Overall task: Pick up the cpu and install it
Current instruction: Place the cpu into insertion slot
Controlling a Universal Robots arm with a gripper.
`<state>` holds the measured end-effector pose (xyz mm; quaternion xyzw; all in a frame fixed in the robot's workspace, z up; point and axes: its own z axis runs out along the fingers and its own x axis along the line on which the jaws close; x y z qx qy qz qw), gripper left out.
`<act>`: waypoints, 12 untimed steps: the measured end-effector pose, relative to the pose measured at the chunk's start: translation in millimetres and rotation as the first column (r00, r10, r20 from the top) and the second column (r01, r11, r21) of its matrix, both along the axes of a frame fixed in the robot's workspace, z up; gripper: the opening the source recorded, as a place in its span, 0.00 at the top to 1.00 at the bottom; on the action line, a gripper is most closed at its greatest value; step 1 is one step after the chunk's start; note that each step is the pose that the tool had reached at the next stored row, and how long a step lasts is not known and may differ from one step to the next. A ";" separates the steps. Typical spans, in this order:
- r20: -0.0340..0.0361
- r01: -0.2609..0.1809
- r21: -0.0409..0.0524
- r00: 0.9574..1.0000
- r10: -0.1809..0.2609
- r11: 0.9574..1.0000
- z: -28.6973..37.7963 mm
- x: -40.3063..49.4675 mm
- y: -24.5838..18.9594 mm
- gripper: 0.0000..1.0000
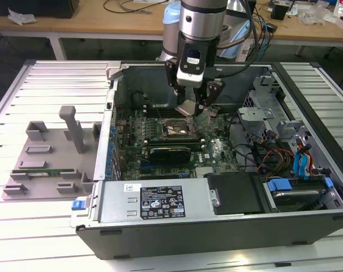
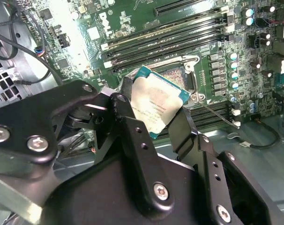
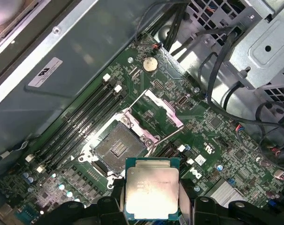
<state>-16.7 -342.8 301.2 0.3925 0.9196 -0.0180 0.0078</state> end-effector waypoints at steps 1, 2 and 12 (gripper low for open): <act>0.000 0.006 0.000 1.000 -0.006 1.000 0.0 0.0 0.0 0.45; 0.000 0.013 0.000 1.000 -0.013 1.000 0.0 0.0 0.0 0.45; 0.000 0.077 -0.001 0.997 -0.077 0.997 -0.2 0.0 0.0 0.45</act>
